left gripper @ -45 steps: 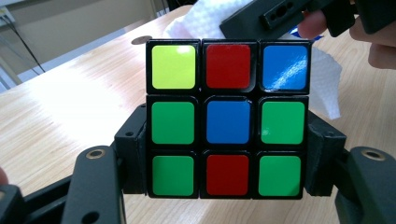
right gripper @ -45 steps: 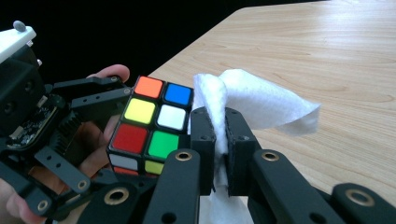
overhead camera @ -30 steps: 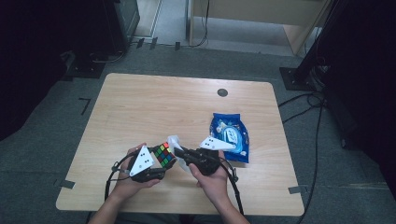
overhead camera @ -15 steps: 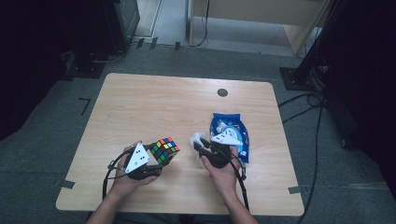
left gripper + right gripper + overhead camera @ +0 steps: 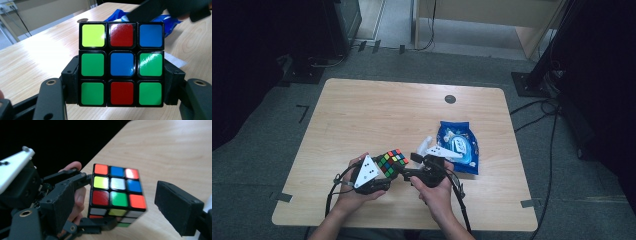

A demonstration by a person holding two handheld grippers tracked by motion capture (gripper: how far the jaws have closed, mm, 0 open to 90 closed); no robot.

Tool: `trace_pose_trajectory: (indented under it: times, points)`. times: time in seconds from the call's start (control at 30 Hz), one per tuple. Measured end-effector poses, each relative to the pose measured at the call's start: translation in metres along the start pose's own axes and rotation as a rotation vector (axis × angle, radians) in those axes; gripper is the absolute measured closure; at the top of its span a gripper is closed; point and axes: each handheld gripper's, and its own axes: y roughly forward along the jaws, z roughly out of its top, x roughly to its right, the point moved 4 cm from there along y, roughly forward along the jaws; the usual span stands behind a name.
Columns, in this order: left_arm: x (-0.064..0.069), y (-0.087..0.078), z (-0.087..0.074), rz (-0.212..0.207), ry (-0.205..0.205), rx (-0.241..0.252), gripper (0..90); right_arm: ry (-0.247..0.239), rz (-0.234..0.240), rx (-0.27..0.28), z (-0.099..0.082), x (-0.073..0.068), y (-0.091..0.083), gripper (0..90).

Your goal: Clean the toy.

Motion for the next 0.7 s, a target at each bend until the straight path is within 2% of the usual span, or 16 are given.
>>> trace_pose_trajectory:
  times: [0.07,0.13,0.2,0.23,0.4,0.53,0.6,0.7]
  points:
    - [0.004,0.001,0.002,-0.006,0.008,0.006,34.1,0.022,-0.011,-0.027,-0.005,0.001,0.005,18.1]
    - [0.007,0.001,0.003,-0.008,0.009,0.014,34.1,0.058,-0.027,-0.046,-0.009,0.005,0.009,25.0]
    - [0.008,0.002,0.003,-0.015,0.009,0.010,34.0,0.117,0.030,-0.045,-0.012,0.008,0.009,33.6]
    - [0.008,0.003,0.002,-0.021,0.006,0.007,34.0,0.134,0.034,-0.053,-0.013,0.008,0.009,33.8]
    - [0.008,0.005,0.001,-0.048,-0.008,0.002,33.7,0.128,0.009,-0.076,-0.013,0.009,0.008,34.3]
    - [0.005,0.001,-0.003,-0.073,0.023,-0.011,29.9,0.115,-0.029,-0.051,-0.003,0.017,-0.002,34.3]
    - [0.002,-0.002,-0.005,-0.074,0.046,-0.006,31.0,0.124,-0.025,-0.040,0.003,0.021,-0.009,34.3]
    - [-0.005,-0.003,-0.007,-0.041,0.051,-0.016,32.5,0.119,-0.014,-0.041,0.008,0.020,-0.014,34.3]
